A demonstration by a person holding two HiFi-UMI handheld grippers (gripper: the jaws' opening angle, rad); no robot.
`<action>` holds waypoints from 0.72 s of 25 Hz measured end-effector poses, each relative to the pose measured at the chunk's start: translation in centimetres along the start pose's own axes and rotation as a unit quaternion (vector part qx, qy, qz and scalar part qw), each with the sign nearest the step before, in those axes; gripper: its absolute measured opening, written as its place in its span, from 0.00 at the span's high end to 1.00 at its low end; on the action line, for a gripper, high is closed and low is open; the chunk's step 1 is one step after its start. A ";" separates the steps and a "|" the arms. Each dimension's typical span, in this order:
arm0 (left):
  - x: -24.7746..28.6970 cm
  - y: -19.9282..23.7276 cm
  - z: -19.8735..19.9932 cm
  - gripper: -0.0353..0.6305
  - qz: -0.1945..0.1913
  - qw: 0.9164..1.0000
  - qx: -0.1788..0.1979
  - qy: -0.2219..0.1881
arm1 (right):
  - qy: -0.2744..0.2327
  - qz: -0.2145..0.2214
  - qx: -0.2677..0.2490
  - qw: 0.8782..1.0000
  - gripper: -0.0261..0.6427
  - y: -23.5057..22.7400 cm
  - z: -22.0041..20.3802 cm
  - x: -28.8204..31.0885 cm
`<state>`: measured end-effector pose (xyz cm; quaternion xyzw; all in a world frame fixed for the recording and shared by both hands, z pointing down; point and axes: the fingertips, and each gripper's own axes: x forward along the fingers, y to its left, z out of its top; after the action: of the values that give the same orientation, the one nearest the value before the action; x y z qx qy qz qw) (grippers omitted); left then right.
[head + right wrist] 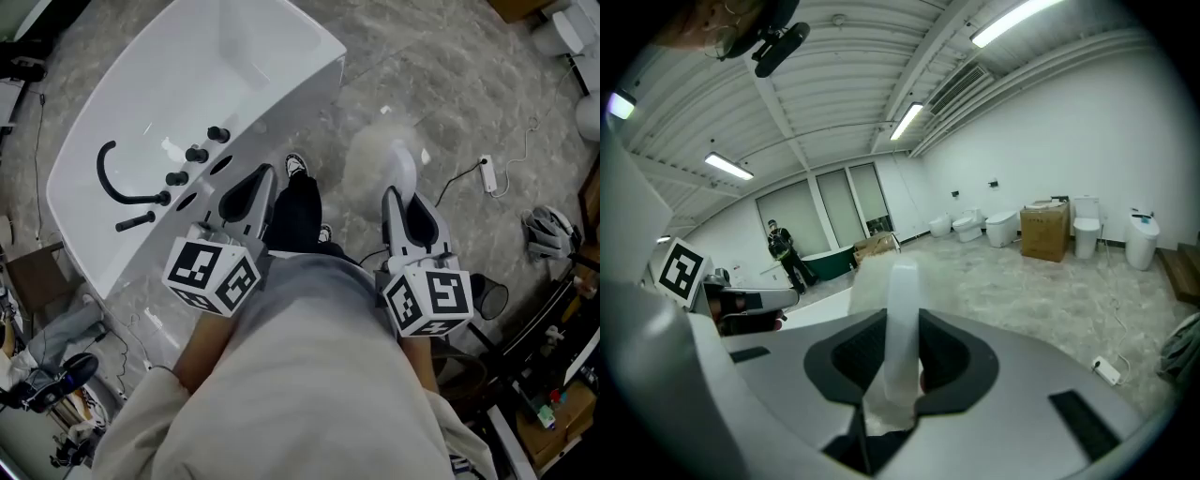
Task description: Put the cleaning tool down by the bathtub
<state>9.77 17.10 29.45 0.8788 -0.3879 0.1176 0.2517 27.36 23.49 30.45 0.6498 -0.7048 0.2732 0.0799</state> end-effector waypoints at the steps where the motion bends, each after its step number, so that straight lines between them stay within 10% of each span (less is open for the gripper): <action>1: 0.5 0.3 0.5 0.93 0.000 1.000 0.000 0.001 | 0.001 0.000 0.000 1.000 0.84 0.0 0.5 0.6; 18: 10.1 12.3 10.1 0.93 0.021 1.000 -0.007 -0.016 | 0.016 0.029 -0.021 0.999 0.84 2.2 9.2 16.8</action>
<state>7.54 -1.62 29.24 0.8705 -0.4110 0.1056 0.2494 25.04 4.37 29.94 0.6228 -0.7276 0.2710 0.0966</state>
